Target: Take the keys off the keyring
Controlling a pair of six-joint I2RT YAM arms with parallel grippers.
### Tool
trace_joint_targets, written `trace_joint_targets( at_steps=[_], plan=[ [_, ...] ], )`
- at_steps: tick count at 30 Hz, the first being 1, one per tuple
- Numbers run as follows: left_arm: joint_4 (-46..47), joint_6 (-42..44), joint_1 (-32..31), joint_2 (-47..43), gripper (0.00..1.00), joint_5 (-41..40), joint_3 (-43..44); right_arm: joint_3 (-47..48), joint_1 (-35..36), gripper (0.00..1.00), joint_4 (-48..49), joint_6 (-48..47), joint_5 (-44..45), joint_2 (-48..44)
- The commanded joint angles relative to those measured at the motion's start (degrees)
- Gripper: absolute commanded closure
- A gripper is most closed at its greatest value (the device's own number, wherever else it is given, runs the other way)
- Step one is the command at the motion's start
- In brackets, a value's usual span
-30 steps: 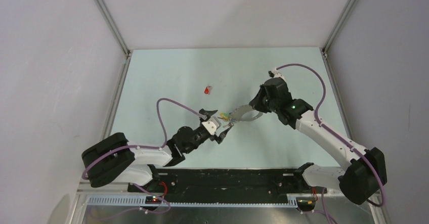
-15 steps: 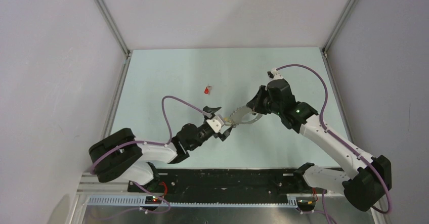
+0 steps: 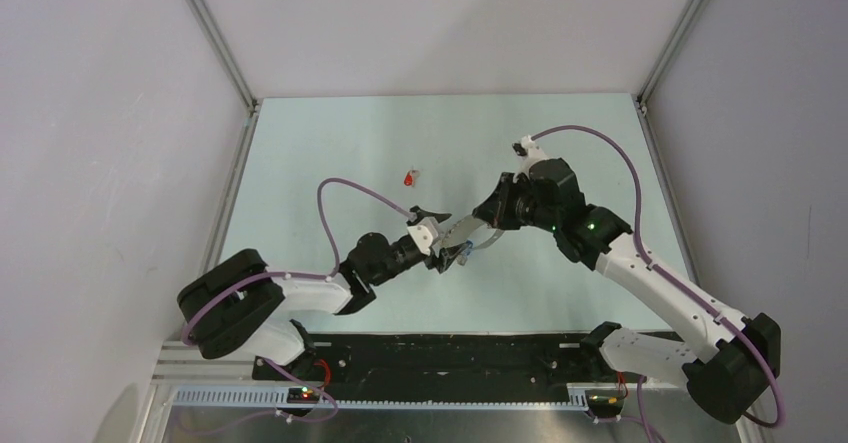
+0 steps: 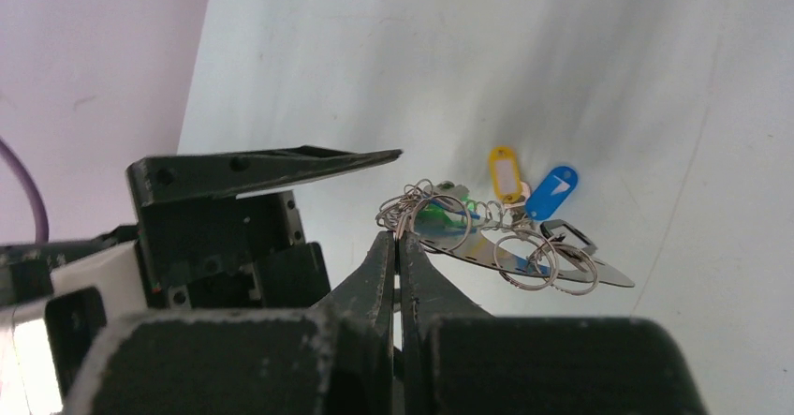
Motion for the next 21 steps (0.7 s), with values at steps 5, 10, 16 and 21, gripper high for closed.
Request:
trace_joint_targets(
  at_steps=[5,10,16,21],
  plan=[
    [0.3,-1.6,0.6,-0.1,0.54,4.6,2.2,0.6,2.2,1.00,6.0,-4.4,-7.5,-2.4],
    [0.3,-1.0,0.7,-0.4,0.98,5.6,1.5,0.7,2.5,1.00,6.3,-6.2,-10.6,-3.0],
    [0.3,1.0,0.7,-4.4,1.00,9.1,-0.8,0.7,1.4,0.31,1.5,-10.7,-4.0,-7.1],
    [0.3,1.8,0.7,-5.7,1.00,14.1,-1.6,-0.1,-0.7,0.30,-1.5,-18.9,0.1,-13.7]
  ],
)
